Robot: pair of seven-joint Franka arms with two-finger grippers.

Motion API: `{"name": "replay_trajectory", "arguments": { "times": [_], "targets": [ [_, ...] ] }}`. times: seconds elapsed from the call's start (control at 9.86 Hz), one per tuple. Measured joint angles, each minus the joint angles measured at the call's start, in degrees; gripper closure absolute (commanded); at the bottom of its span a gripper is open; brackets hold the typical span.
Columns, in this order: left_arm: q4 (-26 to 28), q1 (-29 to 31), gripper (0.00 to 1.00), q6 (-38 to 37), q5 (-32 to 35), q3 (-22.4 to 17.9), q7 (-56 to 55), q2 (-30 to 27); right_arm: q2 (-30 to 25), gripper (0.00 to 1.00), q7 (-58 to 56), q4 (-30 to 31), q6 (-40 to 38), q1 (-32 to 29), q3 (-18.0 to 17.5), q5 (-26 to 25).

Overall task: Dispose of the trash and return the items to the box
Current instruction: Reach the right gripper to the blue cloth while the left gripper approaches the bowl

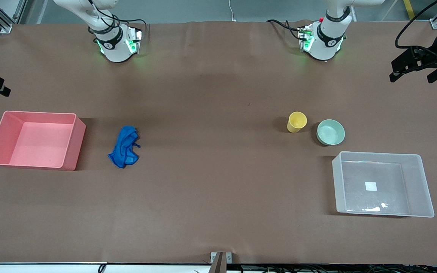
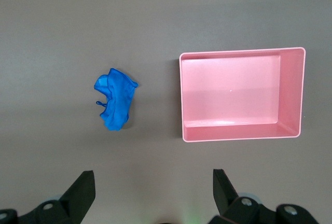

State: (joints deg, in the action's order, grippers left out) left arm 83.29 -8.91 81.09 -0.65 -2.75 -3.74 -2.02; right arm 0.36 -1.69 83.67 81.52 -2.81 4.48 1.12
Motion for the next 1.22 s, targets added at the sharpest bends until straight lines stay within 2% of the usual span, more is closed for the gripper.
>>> {"name": "replay_trajectory", "arguments": {
  "times": [0.3, 0.51, 0.71, 1.01, 1.12, 1.22],
  "targets": [
    [0.93, 0.06, 0.02, 0.96, 0.01, -0.17, 0.0, 1.6, 0.22, 0.0, 0.06, 1.23, -0.02, 0.57, -1.8, 0.05],
    [5.52, 0.05, 0.02, 5.99, 0.04, -0.2, 0.0, 2.13, 0.83, 0.0, 1.77, 7.68, 6.26, 1.52, -5.74, 0.02],
    [11.72, 0.04, 0.03, 12.81, 0.04, -0.21, 0.0, 2.45, 2.22, 0.0, 2.21, 19.73, 20.04, 2.22, -7.86, -0.01],
    [20.92, 0.1, 0.04, 23.5, 0.04, -0.26, 0.02, 2.62, 8.08, 0.0, 3.81, 40.83, 50.95, 3.46, -8.76, -0.02],
    [23.79, 0.27, 0.04, 26.81, 0.05, -0.29, 0.02, 2.66, 11.61, 0.0, 5.01, 44.7, 58.8, 4.47, -9.19, -0.03],
    [26.12, 0.75, 0.04, 29.53, 0.05, -0.34, 0.03, 2.78, 15.39, 0.0, 5.89, 45.99, 63.45, 5.4, -9.38, -0.03]
  ]
}}
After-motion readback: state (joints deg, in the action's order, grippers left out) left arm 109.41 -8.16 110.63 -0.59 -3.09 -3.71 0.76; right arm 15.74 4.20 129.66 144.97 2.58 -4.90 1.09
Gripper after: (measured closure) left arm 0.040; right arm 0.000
